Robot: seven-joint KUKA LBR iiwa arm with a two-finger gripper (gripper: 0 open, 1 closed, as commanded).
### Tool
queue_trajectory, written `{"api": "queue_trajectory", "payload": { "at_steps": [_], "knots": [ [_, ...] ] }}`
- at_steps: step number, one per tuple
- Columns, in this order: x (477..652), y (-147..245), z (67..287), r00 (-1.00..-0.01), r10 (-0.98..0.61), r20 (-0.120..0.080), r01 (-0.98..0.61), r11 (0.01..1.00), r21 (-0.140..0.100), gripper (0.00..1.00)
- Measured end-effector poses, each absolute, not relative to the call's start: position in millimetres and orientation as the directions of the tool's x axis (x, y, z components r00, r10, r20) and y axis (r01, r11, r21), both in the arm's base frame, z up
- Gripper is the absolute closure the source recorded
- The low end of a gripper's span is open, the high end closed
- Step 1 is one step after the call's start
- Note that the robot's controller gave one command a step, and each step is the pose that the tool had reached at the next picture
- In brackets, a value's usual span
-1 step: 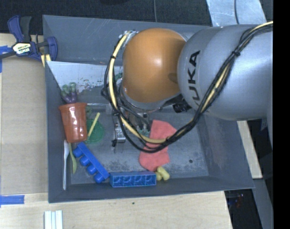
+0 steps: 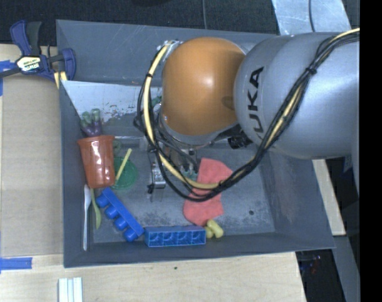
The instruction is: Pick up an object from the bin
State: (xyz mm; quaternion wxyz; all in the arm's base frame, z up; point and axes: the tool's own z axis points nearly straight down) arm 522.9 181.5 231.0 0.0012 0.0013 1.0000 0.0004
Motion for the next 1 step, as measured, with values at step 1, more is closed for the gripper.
{"api": "queue_trajectory", "payload": {
  "at_steps": [1],
  "knots": [
    [504.6, 137.5, 286.7, -1.0, 0.017, -0.01, 0.017, 1.0, 0.001, 0.0]
  ]
}}
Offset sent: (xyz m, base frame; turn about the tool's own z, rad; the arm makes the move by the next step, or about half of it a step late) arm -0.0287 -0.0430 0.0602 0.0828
